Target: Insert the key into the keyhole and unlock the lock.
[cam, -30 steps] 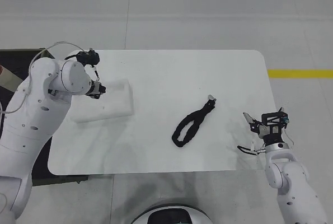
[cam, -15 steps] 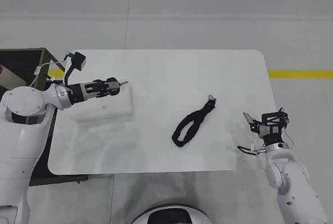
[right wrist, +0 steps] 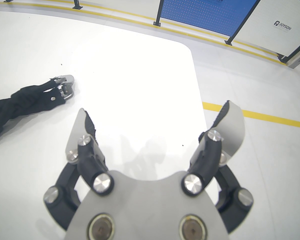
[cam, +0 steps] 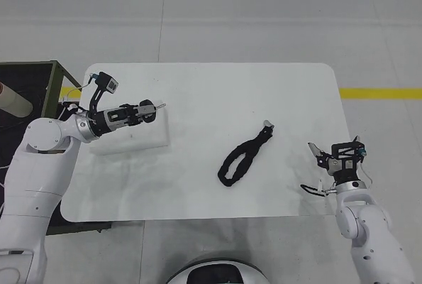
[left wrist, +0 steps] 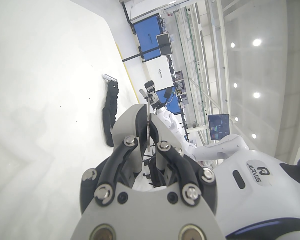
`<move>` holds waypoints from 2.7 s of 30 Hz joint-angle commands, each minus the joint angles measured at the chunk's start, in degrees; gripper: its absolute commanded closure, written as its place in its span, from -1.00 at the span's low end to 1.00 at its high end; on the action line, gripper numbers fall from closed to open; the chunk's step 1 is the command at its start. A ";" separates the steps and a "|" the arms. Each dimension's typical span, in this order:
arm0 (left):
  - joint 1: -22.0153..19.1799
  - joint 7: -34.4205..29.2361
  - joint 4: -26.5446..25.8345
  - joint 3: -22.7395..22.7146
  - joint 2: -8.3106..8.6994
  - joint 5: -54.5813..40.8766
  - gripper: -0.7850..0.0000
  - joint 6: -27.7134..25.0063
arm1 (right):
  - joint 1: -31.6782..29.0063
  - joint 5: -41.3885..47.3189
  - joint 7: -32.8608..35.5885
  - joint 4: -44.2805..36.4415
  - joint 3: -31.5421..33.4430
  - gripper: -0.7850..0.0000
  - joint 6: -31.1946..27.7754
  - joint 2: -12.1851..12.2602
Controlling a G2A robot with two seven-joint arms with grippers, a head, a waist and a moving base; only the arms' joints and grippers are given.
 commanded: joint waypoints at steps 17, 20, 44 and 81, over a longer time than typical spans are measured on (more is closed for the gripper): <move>0.00 0.00 0.00 0.00 0.00 0.00 1.00 0.00 | 1.46 14.86 20.93 -9.21 -3.52 -1.00 -7.54 -0.28; 0.00 0.00 0.00 0.00 0.00 0.00 1.00 0.00 | 5.41 24.99 35.67 -12.13 -5.36 -1.00 -6.04 -0.46; 0.00 0.00 0.00 0.00 0.00 0.00 1.00 0.00 | 20.88 42.90 55.93 -7.88 -15.13 -1.00 11.17 -2.39; 0.00 0.00 0.00 0.00 0.00 0.00 1.00 0.00 | 38.62 15.39 54.63 12.91 -29.97 0.11 36.66 -10.30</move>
